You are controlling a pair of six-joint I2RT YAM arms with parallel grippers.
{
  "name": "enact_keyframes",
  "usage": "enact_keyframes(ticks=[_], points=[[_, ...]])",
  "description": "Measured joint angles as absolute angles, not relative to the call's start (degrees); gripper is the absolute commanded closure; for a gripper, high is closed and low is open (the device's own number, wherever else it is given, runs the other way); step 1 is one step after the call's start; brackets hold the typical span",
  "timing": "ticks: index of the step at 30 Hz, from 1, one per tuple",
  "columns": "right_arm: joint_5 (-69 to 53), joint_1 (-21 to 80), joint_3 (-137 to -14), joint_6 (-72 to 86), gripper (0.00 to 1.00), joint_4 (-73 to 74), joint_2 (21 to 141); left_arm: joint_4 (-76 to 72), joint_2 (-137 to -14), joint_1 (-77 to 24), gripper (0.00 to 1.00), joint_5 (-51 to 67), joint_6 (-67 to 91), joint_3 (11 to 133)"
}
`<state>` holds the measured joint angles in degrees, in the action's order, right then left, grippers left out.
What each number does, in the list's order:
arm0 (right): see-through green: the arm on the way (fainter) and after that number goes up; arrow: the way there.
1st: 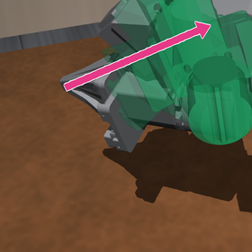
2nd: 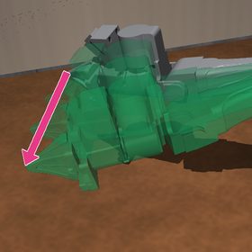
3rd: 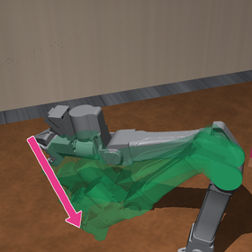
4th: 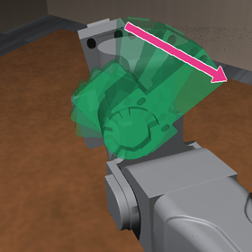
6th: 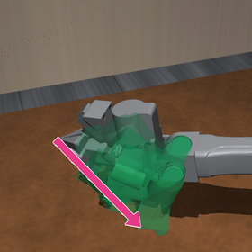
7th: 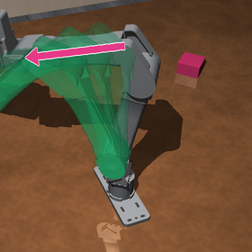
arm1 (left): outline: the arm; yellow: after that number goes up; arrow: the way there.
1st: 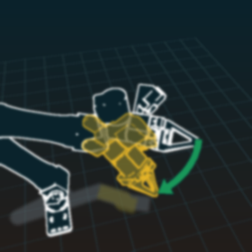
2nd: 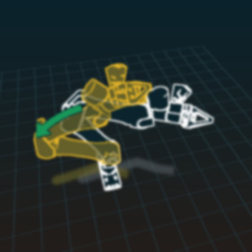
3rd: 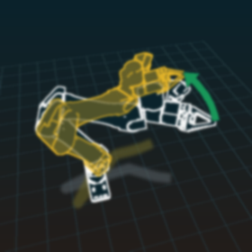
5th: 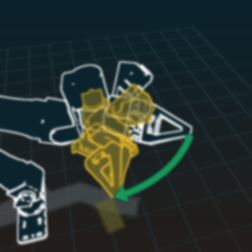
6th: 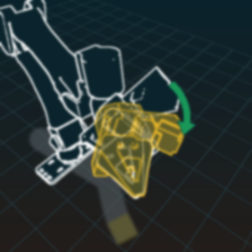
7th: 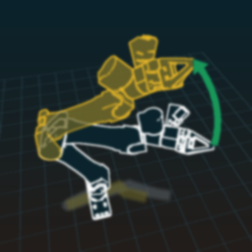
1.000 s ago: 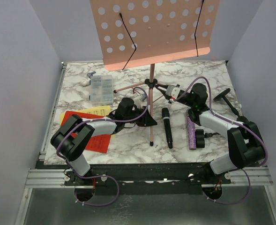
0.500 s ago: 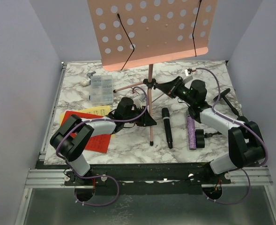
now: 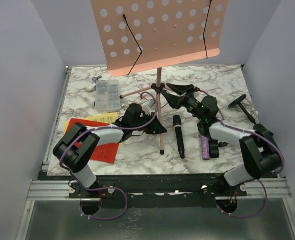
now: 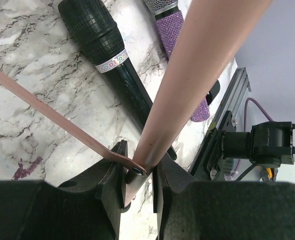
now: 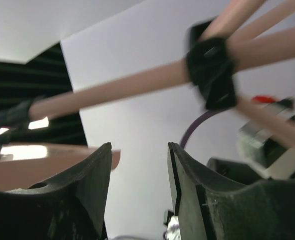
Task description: Set up the instrument practice props
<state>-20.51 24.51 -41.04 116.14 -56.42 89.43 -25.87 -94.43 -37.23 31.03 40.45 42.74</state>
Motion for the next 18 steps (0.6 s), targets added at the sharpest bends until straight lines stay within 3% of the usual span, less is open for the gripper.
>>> enact_keyframes(ticks=[5, 9, 12, 18], points=[[-16.5, 25.0, -36.2, 110.8, 0.34, -55.3, 74.6, -25.7, -94.3, -37.2, 1.0, 30.8, 40.4, 42.7], [-11.5, 24.8, -33.0, 91.4, 0.32, -50.9, 64.8, -25.7, -94.3, -37.3, 1.0, 30.7, 40.4, 42.7], [-11.1, 24.6, -31.4, 64.0, 0.27, -50.0, 59.3, -25.6, -94.2, -37.2, 1.0, 30.6, 40.4, 42.7], [-21.5, 24.5, -29.0, -3.3, 0.28, -47.5, 53.8, -25.3, -94.1, -37.3, 1.0, 30.5, 40.4, 42.7]])
